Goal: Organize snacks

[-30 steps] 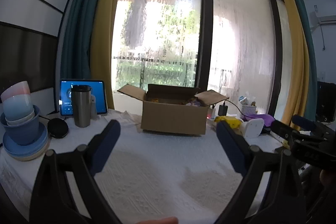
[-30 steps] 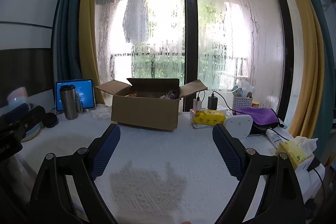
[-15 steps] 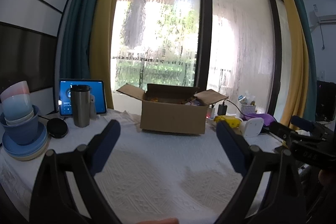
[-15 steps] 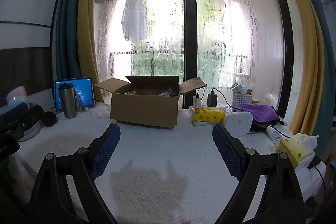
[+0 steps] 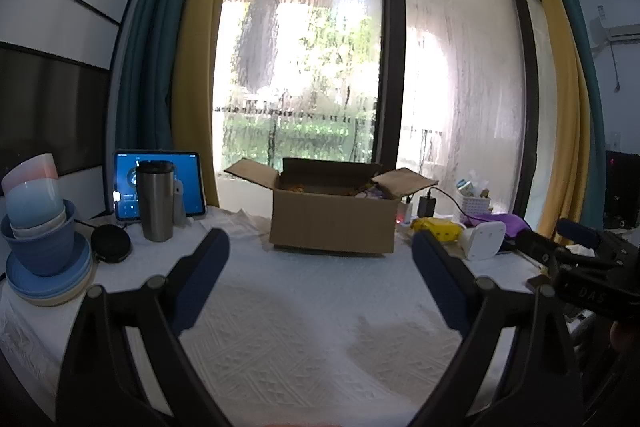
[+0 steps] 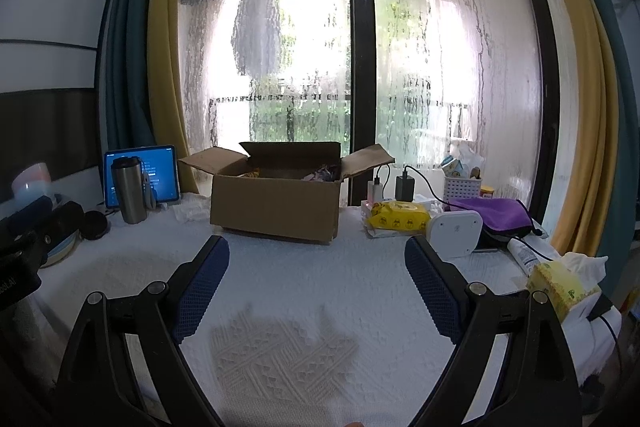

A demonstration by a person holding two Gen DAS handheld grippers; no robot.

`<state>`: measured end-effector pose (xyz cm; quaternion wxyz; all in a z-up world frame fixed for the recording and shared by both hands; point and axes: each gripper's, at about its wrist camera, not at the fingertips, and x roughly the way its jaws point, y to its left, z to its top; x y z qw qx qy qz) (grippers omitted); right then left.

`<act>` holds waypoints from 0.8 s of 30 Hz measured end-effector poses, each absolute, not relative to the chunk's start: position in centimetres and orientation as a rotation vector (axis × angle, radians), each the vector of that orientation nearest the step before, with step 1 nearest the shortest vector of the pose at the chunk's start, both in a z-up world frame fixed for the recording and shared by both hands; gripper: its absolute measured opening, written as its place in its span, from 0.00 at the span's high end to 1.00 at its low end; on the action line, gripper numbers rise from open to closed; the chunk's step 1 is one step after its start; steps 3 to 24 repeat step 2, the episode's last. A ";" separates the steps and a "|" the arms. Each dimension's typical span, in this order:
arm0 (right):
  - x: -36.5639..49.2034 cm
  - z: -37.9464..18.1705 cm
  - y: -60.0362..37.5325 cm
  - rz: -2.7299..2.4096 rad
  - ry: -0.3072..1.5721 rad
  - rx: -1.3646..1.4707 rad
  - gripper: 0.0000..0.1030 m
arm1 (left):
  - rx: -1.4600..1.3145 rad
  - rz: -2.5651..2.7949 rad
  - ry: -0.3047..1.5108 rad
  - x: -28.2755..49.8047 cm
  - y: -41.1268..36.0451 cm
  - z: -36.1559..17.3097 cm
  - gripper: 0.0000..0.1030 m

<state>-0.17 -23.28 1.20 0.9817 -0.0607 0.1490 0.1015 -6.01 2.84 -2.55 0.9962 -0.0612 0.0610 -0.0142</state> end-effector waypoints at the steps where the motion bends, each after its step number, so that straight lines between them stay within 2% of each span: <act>1: 0.1 1.0 -23.2 0.202 0.302 -0.130 0.11 | -0.122 -0.026 0.119 -5.9 2.9 -2.6 0.09; 24: 0.4 0.6 -23.2 0.193 0.303 -0.144 0.11 | -0.126 -0.014 0.117 -5.7 3.1 -2.7 0.09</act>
